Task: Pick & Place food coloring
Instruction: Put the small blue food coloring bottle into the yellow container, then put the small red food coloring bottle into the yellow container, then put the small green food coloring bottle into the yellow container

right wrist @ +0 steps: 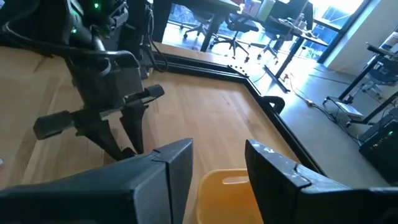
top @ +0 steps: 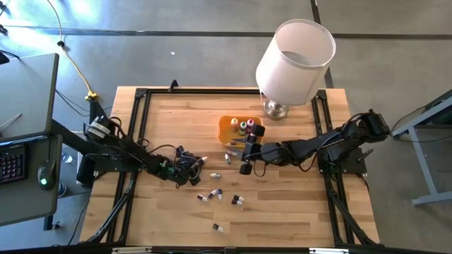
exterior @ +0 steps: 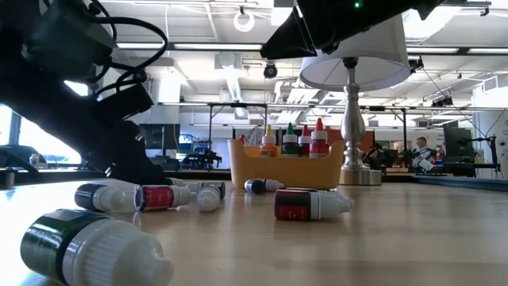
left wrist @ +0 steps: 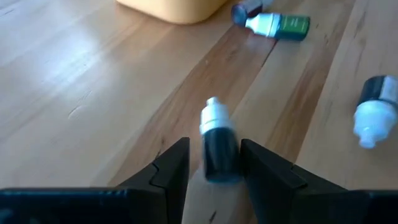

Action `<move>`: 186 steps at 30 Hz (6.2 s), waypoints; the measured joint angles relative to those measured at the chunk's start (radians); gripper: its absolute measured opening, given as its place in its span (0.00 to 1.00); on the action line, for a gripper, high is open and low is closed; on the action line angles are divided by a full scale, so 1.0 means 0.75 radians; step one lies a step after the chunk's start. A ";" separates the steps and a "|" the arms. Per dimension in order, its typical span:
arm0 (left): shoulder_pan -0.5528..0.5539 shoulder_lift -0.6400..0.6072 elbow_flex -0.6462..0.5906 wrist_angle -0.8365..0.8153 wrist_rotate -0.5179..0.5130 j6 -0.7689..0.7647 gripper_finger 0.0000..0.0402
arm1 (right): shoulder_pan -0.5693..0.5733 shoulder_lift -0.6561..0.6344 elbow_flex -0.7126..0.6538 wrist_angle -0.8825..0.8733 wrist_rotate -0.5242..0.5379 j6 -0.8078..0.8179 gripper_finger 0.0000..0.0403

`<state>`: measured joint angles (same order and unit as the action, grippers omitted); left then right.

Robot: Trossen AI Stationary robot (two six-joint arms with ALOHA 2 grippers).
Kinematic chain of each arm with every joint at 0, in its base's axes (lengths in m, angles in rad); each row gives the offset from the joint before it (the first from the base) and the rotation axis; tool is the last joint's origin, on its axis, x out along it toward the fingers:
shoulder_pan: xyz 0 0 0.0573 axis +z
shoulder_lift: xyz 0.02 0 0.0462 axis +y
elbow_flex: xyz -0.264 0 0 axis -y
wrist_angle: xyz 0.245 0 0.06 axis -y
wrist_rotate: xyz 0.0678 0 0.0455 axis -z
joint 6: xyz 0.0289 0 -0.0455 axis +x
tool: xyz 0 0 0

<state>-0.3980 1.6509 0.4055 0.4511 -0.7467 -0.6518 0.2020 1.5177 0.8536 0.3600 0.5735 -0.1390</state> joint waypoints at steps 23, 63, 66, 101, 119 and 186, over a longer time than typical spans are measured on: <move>0.267 -0.035 0.383 -0.009 0.257 0.633 0.16 | 0.127 -0.213 0.000 -0.329 0.187 0.043 0.35; 0.475 -0.086 1.548 -2.133 0.666 0.792 0.32 | 0.052 0.174 0.044 -0.372 -0.499 0.389 0.35; 0.411 -0.091 1.453 -2.161 0.741 0.792 0.32 | 0.047 0.258 0.091 -0.378 -0.453 0.409 0.35; -0.158 0.097 0.774 -1.106 0.850 0.687 0.32 | 0.044 0.366 0.107 -0.373 -0.529 0.453 0.35; -0.014 0.141 0.776 -1.048 0.882 0.688 0.13 | 0.044 0.365 0.107 -0.364 -0.540 0.393 0.35; 0.746 0.065 1.232 -1.220 0.920 1.035 0.37 | 0.477 0.434 0.107 -0.319 -0.216 0.839 0.35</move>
<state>0.1614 1.6999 1.3293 -0.4638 -0.0567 0.1244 0.5595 1.8430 0.9337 0.1208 0.4114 0.4902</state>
